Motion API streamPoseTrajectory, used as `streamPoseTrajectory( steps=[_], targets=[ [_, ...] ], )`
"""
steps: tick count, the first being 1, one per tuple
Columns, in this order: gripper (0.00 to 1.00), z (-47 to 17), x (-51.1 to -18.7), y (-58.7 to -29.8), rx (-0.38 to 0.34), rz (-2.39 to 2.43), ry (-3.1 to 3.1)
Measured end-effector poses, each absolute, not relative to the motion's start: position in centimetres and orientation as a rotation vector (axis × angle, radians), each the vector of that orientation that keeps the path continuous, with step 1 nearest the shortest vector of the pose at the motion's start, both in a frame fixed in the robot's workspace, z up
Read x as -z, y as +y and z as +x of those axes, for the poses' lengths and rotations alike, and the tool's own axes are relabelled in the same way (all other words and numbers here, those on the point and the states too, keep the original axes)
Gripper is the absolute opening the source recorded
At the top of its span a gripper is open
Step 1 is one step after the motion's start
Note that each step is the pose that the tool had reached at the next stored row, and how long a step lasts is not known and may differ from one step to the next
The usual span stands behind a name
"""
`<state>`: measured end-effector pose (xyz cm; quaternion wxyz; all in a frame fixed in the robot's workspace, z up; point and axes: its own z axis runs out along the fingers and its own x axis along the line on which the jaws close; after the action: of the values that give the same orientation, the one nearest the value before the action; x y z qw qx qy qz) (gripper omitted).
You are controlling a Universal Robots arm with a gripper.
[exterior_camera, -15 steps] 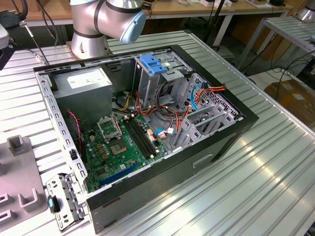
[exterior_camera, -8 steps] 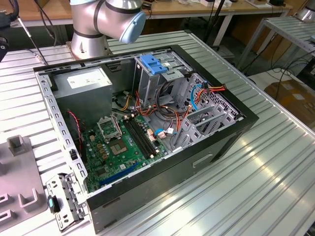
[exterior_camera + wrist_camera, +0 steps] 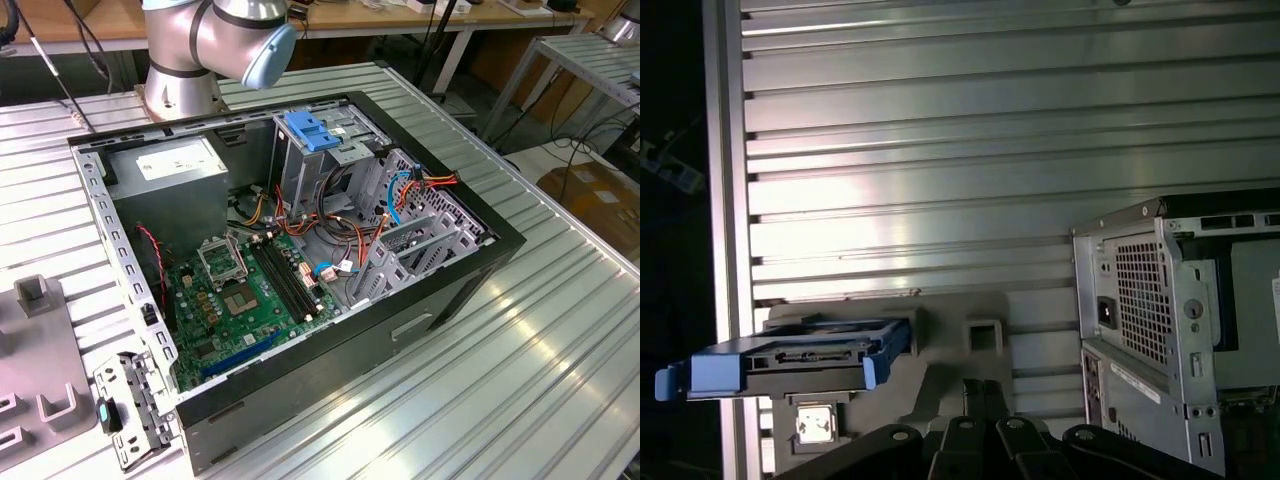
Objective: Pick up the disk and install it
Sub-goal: 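Reach for the disk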
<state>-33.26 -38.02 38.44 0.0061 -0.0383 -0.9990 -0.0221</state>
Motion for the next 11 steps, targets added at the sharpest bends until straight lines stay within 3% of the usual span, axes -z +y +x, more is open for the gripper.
streamPoseTrajectory(
  steps=[11],
  targets=[
    [0.11, -34.7, -38.4, -38.0, 0.069, -0.12, -3.126]
  ],
)
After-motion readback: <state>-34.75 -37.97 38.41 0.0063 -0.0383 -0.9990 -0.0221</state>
